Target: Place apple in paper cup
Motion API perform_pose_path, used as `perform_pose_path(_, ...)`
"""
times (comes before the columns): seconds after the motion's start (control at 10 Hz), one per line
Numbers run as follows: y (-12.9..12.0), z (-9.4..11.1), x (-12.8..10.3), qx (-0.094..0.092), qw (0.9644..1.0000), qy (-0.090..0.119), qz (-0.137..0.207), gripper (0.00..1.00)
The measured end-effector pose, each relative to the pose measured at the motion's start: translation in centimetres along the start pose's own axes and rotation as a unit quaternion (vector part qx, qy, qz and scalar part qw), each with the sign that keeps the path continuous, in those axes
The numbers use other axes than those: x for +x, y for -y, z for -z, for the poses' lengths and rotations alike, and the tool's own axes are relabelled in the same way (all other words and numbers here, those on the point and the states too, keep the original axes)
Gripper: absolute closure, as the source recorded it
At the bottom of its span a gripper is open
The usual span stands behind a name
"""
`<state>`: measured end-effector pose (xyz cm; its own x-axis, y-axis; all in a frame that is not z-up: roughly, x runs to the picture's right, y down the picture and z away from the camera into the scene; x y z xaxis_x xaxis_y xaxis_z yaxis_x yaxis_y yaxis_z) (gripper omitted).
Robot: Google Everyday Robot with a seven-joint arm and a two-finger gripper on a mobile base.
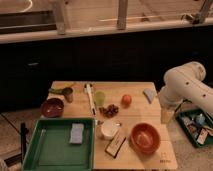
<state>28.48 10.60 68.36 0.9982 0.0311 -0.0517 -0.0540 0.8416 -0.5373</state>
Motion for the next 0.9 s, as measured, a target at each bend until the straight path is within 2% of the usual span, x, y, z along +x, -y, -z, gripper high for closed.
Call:
perform_pose_path(0.6, 0.1, -0.2, 0.0, 0.0, 1.0, 0.0, 0.001, 0.2)
perform_pose_path(0.7, 1.3, -1.5, -1.4, 0.003, 0.9999, 0.001, 0.014, 0.2)
perform_pose_path(0.9, 2.8, -2.7, -2.5, 0.006, 0.9997, 0.002, 0.024, 0.2)
